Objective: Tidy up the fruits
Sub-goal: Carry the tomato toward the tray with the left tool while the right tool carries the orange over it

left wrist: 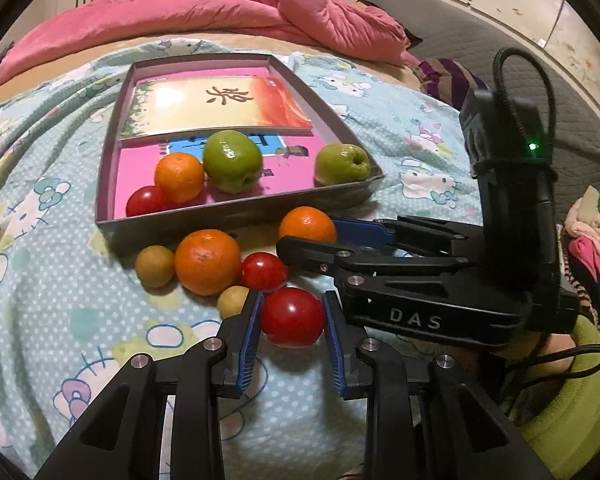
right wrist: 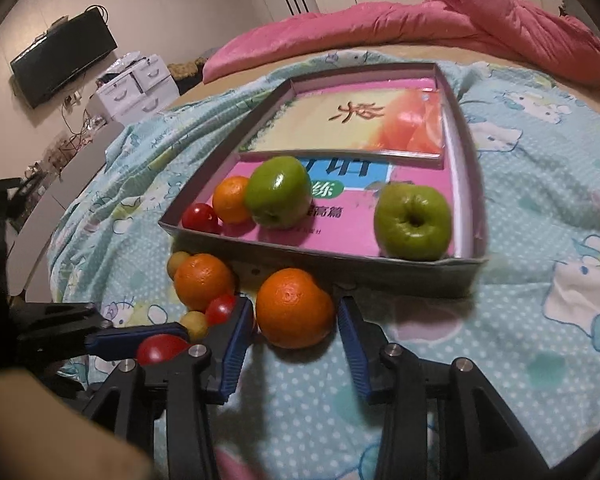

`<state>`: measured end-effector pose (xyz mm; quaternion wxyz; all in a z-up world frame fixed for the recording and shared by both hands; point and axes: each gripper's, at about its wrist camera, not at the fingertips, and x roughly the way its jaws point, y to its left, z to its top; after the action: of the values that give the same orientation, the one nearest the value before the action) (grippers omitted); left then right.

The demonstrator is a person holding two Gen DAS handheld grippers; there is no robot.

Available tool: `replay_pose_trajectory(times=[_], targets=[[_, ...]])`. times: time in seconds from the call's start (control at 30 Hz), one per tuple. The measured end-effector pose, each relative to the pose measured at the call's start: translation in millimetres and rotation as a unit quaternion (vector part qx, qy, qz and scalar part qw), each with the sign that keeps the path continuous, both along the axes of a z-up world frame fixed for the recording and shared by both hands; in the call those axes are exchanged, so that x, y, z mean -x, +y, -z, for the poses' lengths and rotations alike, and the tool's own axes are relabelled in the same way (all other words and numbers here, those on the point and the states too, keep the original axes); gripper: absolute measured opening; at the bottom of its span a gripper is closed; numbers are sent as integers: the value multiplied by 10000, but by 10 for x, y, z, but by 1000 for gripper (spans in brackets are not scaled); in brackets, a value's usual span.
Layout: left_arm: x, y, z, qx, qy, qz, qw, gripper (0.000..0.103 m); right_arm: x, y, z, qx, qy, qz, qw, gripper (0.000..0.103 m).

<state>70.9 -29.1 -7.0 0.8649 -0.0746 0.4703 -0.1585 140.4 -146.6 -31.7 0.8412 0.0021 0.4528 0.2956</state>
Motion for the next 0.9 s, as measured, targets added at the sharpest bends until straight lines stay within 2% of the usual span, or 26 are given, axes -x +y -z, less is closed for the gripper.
replay_pose_trajectory(times=[0.23,0.57,0.7,0.9], targets=[[-15,44,-14,56,-13,-49,10000,31,-48,-54,24,-271,111,59,9996,39],[-100,222,-221,84,-351,-389,9986,31,133,-107,-411,-630,-716,-32,9954,39],[-192,319,-304,133,-456,-620,9969,31,114,-83,-517,-710,-864,31,9937,39],[-364,361,-337,5,-523,-792,9955,31,40,-51,-568,-723,-920,163,9930,39]])
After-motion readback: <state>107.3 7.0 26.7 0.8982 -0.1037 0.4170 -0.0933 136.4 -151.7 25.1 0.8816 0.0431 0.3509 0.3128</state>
